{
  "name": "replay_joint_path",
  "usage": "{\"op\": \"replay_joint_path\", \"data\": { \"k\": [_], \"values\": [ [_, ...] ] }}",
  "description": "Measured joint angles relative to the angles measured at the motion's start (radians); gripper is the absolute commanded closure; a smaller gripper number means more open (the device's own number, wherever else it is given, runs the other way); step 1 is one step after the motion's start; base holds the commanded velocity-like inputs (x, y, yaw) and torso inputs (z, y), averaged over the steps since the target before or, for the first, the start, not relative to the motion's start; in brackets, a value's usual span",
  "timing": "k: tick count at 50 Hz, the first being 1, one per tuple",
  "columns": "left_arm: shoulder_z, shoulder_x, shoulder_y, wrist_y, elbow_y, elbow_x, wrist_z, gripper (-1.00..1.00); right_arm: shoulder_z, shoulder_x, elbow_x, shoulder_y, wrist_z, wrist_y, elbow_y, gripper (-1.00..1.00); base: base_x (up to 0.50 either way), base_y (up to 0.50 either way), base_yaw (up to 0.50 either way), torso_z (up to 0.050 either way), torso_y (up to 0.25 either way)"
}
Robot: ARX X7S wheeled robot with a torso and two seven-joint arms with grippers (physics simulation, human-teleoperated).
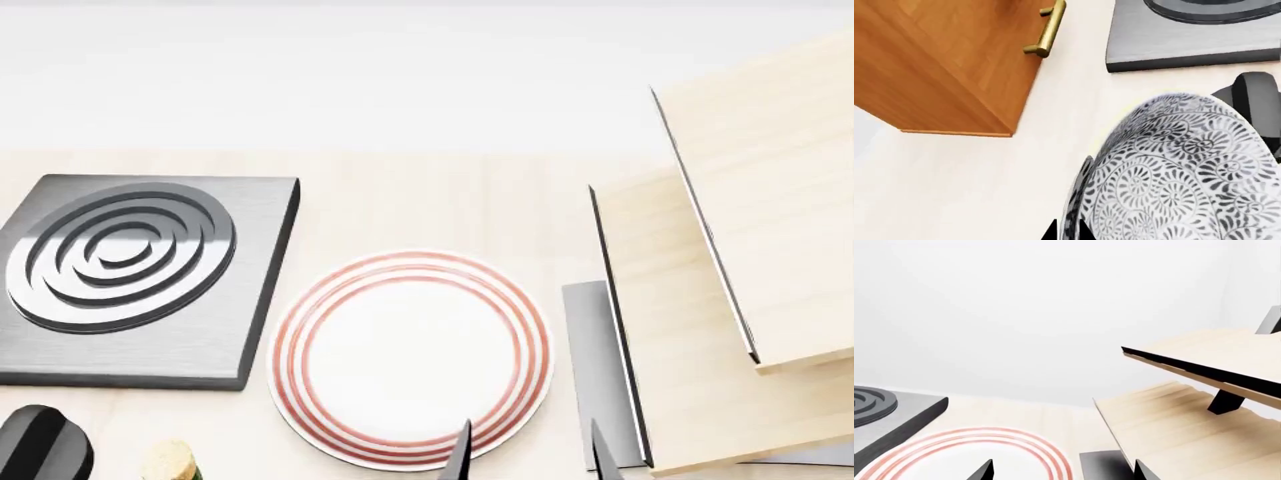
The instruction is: Pick up the akita bowl and put it on the plate.
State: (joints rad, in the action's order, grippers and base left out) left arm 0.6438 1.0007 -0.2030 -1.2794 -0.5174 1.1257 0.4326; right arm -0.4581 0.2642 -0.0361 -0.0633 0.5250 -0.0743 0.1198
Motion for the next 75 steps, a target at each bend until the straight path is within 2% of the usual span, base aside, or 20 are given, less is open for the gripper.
{"op": "replay_joint_path", "data": {
  "k": [7,21,34,56,75],
  "values": [
    [0.08,-0.001,0.016,0.046,-0.046,-0.034,0.016,1.0,-0.001,0.003,-0.002,-0.001,0.002,0.0,0.002,-1.0,0.0,0.0,0.0,0.0,0.0],
    [0.16,-0.006,0.051,0.153,-0.085,-0.096,0.011,1.0,-0.005,0.006,-0.003,-0.002,0.007,-0.001,0.002,-1.0,0.0,0.0,0.0,0.0,0.0],
    [0.187,-0.019,0.088,0.239,-0.117,-0.135,0.008,1.0,-0.009,0.008,-0.005,-0.003,0.011,-0.007,-0.007,-1.0,0.0,0.0,0.0,0.0,0.0],
    [0.073,-0.031,0.203,0.442,-0.124,-0.254,0.032,1.0,-0.015,0.008,-0.01,-0.01,0.018,-0.017,-0.032,-1.0,0.0,0.0,0.0,0.0,0.0],
    [-0.172,-0.036,0.485,0.527,-0.027,-0.236,0.094,1.0,-0.018,0.011,-0.017,-0.011,0.023,-0.03,-0.05,-1.0,0.0,0.0,0.0,0.0,0.0]
  ]
}}
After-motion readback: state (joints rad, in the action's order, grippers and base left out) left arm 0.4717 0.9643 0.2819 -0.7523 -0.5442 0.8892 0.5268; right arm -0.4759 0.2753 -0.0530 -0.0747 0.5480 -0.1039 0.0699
